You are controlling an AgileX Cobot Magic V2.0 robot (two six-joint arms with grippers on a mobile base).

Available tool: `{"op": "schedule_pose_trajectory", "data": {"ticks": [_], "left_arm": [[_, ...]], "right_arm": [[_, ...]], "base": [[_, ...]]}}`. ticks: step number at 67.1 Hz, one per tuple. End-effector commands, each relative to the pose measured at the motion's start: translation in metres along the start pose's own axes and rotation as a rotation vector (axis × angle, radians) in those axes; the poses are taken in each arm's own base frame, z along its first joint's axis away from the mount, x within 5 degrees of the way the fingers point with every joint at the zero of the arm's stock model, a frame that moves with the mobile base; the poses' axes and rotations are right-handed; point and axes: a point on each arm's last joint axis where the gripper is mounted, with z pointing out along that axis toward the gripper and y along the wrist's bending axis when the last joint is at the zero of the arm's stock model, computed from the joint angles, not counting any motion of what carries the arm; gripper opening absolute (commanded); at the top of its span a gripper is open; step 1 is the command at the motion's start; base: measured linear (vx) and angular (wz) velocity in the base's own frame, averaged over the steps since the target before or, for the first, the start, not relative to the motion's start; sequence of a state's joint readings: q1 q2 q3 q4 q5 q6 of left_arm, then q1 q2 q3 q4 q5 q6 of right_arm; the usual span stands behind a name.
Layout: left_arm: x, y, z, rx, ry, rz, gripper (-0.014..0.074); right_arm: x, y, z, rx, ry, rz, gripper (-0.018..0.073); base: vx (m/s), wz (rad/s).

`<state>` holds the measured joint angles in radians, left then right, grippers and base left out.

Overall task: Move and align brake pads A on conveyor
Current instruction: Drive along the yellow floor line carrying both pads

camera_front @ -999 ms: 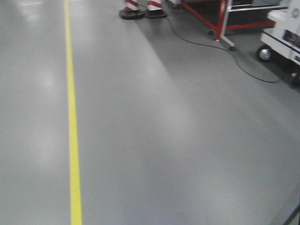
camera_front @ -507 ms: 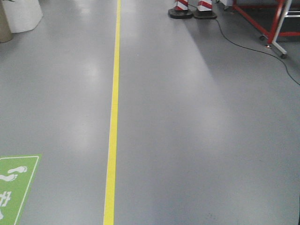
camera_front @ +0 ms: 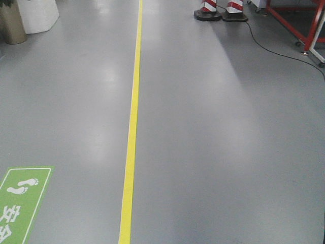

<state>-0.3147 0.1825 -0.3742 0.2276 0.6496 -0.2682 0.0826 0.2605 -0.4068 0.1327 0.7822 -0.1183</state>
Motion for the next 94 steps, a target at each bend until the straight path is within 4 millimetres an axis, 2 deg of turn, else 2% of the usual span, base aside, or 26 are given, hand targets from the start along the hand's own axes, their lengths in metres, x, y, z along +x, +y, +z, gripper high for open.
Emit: {"op": "schedule_pose_trajectory", "data": {"ticks": [1, 39, 94], "left_arm": [[-0.0162, -0.0022, -0.0038, 0.023, -0.108, 0.003, -0.0006], [-0.0162, -0.0022, -0.0038, 0.024, -0.108, 0.002, -0.0006], [-0.0162, -0.0022, -0.0038, 0.024, -0.108, 0.002, -0.0006]], "right_arm": [[-0.0154, -0.0005, -0.0051, 0.010, -0.109, -0.008, -0.0004], [-0.0154, -0.0005, -0.0051, 0.010, -0.109, -0.008, -0.0004], [-0.0153, -0.0005, -0.0051, 0.010, -0.108, -0.009, -0.0004]], "base": [[0.11, 0.14], [0.26, 0.17], [0.49, 0.00]]}}
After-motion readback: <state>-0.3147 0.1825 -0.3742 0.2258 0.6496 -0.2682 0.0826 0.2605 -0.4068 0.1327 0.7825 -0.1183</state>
